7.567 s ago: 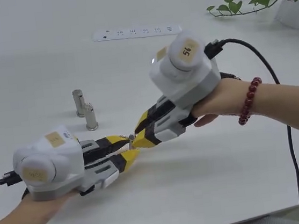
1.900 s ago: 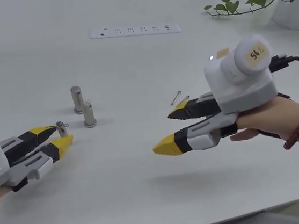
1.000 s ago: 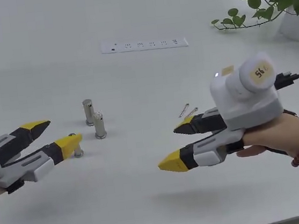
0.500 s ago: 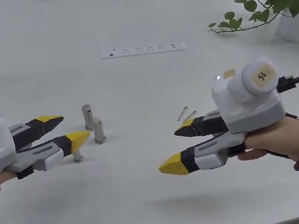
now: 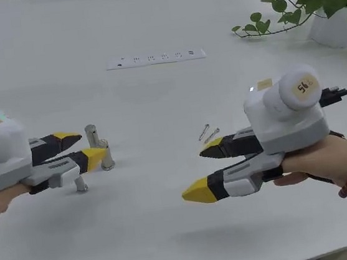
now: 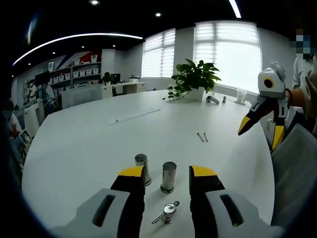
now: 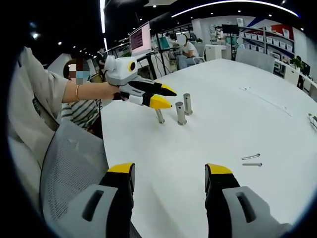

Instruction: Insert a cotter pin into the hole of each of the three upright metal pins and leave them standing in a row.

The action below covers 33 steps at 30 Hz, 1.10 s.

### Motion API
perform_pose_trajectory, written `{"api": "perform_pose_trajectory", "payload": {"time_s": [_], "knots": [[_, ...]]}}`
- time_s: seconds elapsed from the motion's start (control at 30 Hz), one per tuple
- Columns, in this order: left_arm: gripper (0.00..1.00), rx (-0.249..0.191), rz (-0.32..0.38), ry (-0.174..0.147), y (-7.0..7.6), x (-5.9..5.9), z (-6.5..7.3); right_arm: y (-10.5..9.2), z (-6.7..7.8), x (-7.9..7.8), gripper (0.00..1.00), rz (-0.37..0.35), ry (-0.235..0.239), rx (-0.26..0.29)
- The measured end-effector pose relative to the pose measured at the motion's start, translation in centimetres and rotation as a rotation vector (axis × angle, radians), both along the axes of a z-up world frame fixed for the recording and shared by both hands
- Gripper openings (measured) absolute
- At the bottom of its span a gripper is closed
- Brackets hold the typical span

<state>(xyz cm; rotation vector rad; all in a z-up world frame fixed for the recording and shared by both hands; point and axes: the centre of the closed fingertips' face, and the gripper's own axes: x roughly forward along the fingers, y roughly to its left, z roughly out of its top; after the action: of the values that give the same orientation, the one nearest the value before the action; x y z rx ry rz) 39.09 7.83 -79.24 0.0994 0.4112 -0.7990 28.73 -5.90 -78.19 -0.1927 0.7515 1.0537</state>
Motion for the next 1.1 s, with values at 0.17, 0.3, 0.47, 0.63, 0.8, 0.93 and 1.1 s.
{"api": "perform_pose_trajectory", "payload": {"time_s": [0.17, 0.3, 0.47, 0.63, 0.8, 0.93, 1.1], "knots": [[0.29, 0.025, -0.007, 0.014, -0.1, 0.5, -0.6, -0.2, -0.1, 0.0, 0.59, -0.007, 0.003, 0.0], [0.27, 0.041, -0.022, 0.029, -0.4, 0.8, -0.9, -0.3, -0.2, 0.0, 0.59, -0.013, 0.006, -0.001], [0.24, 0.053, -0.041, 0.052, -0.9, 1.1, -1.1, -0.2, -0.2, 0.1, 0.59, -0.018, 0.007, 0.001], [0.21, 0.071, -0.059, 0.065, -1.4, 1.1, -1.4, -0.3, -0.2, 0.4, 0.59, -0.024, 0.008, 0.005], [0.17, 0.105, -0.085, 0.077, -1.8, 1.0, -1.9, -0.2, -0.2, 0.3, 0.59, -0.027, 0.009, 0.007], [0.15, 0.123, -0.093, 0.075, -1.8, 1.0, -2.2, -0.3, -0.2, 0.3, 0.59, -0.032, 0.009, 0.008], [0.12, 0.145, -0.098, 0.07, -1.8, 1.2, -2.4, -0.4, -0.2, 0.3, 0.59, -0.036, 0.01, 0.008]]}}
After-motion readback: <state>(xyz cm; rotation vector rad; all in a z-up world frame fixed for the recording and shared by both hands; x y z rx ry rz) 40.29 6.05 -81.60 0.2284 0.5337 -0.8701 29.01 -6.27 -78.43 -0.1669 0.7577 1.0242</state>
